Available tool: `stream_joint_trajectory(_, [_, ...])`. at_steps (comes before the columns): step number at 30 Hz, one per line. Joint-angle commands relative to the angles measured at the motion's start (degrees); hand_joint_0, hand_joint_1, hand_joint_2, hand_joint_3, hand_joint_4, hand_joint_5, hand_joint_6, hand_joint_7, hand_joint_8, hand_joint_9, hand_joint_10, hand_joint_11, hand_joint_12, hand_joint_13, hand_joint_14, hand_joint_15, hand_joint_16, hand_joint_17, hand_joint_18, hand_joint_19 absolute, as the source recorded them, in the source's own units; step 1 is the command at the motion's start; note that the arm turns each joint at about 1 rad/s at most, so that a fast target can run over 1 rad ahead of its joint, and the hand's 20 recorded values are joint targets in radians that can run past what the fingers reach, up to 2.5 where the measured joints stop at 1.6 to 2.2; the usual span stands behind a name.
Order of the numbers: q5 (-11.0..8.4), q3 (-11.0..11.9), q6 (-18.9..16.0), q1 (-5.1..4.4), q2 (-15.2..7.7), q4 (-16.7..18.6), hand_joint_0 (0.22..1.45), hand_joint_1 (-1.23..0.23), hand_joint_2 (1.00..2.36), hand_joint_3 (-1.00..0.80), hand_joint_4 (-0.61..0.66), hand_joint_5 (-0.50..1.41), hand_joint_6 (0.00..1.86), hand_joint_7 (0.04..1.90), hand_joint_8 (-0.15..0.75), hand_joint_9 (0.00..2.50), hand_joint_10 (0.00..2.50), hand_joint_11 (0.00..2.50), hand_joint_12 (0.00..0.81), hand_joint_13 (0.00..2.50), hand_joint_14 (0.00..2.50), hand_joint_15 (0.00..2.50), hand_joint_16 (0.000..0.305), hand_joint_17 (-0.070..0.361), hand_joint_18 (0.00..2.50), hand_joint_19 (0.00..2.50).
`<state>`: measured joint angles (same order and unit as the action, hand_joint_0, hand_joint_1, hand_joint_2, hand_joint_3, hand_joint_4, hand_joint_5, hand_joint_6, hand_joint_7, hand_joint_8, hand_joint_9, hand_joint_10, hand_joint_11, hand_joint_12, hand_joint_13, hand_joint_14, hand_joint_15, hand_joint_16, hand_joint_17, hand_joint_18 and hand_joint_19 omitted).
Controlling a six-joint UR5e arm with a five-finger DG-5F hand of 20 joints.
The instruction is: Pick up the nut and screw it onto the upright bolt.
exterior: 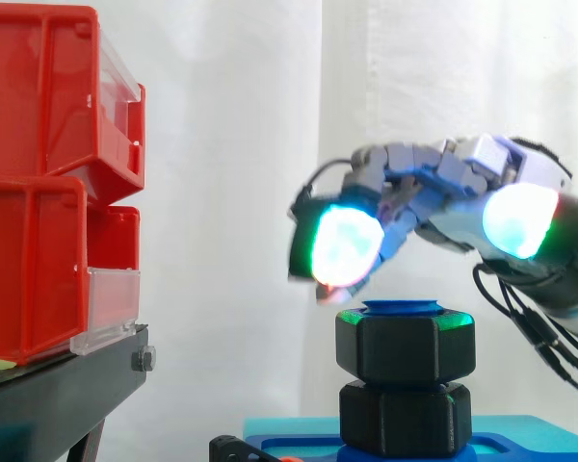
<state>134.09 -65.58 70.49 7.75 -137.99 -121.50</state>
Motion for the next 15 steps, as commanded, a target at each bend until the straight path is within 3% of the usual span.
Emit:
stream_joint_trajectory(1, [0.56,1.68,-0.18,-0.28,0.0,-0.58,0.52,-0.21,1.0,-0.5,0.25,-0.05,0.5,0.94,0.245,1.04,0.0,0.0,0.172,0.91,0.0,0.0,0.013,0.029,0.59,0.0])
stream_joint_trajectory(9, [-0.49,1.33,0.96,-1.42,-0.09,-0.32,0.51,-0.2,1.0,-0.5,0.2,-0.07,0.5,0.75,0.227,0.99,0.0,0.0,0.173,0.87,0.0,0.0,0.016,0.037,0.57,0.02])
stream_joint_trajectory(10, [-1.63,0.54,1.84,-2.12,-0.18,-0.32,0.51,-0.2,1.0,-0.5,0.2,-0.07,0.5,0.74,0.224,0.98,0.0,0.0,0.175,0.86,0.0,0.0,0.017,0.038,0.57,0.03])
stream_joint_trajectory(14, [-4.54,-1.48,2.63,-3.35,-0.18,-0.23,0.51,-0.2,1.0,-0.5,0.2,-0.08,0.5,0.71,0.221,0.98,0.0,0.0,0.177,0.86,0.0,0.0,0.017,0.039,0.57,0.03])
stream_joint_trajectory(15, [-6.12,-2.45,3.07,-4.06,-0.18,0.21,0.51,-0.2,1.0,-0.5,0.21,-0.08,0.5,0.71,0.221,0.97,0.0,0.0,0.176,0.86,0.0,0.0,0.018,0.04,0.57,0.03])
